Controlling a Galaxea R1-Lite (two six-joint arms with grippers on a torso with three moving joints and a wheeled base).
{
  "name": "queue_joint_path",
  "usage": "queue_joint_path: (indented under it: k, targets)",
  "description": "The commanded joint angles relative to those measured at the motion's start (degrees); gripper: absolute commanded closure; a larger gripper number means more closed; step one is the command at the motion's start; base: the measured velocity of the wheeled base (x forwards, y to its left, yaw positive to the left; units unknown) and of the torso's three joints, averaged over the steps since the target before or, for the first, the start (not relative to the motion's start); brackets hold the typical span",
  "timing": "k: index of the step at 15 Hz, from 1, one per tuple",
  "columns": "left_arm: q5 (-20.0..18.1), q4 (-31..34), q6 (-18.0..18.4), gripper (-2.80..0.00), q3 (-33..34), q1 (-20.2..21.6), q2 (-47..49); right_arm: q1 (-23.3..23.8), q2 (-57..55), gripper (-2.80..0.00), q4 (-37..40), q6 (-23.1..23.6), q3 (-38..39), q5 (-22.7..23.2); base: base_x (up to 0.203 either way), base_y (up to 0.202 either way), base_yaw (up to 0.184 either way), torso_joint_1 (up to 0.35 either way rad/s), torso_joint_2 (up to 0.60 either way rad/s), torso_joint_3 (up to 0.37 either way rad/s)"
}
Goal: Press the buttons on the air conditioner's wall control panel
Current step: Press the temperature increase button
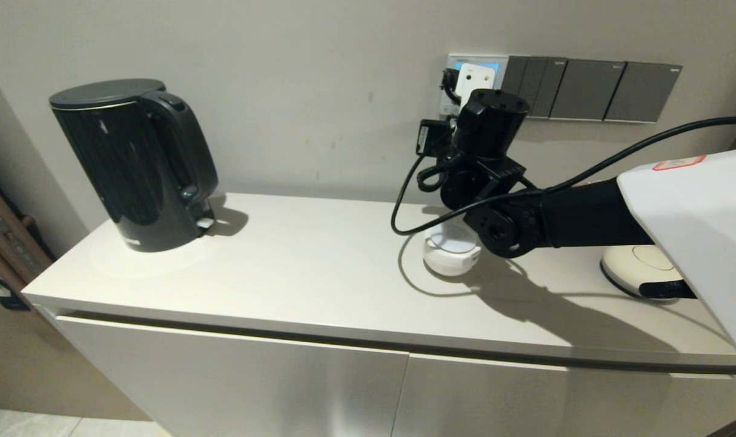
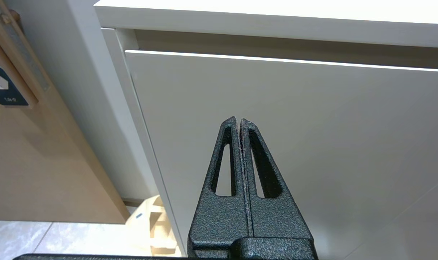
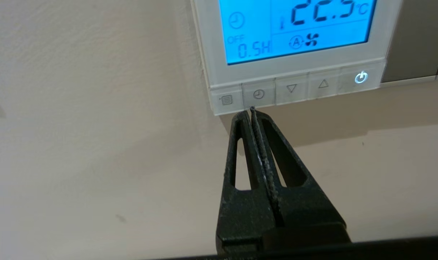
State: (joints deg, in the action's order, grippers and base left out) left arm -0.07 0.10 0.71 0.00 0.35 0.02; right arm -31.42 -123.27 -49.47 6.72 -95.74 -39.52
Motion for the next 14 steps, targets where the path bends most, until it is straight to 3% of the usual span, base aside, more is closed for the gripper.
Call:
queue_joint_path:
  k: [1, 14]
  targets:
    - [0.0, 0.0, 0.0, 0.0, 0.0, 0.0, 0.0, 0.3, -0.8, 0.0, -0.4, 0.1, -0.9, -0.2, 0.0, 0.0, 0.0, 0.0, 0.0, 0.0]
    - [0.0, 0.0, 0.0, 0.0, 0.0, 0.0, 0.0, 0.1, 2.2, 0.0, -1.1, 0.1, 2.7, -0.4, 0.0, 0.0, 0.0, 0.0, 0.0, 0.0]
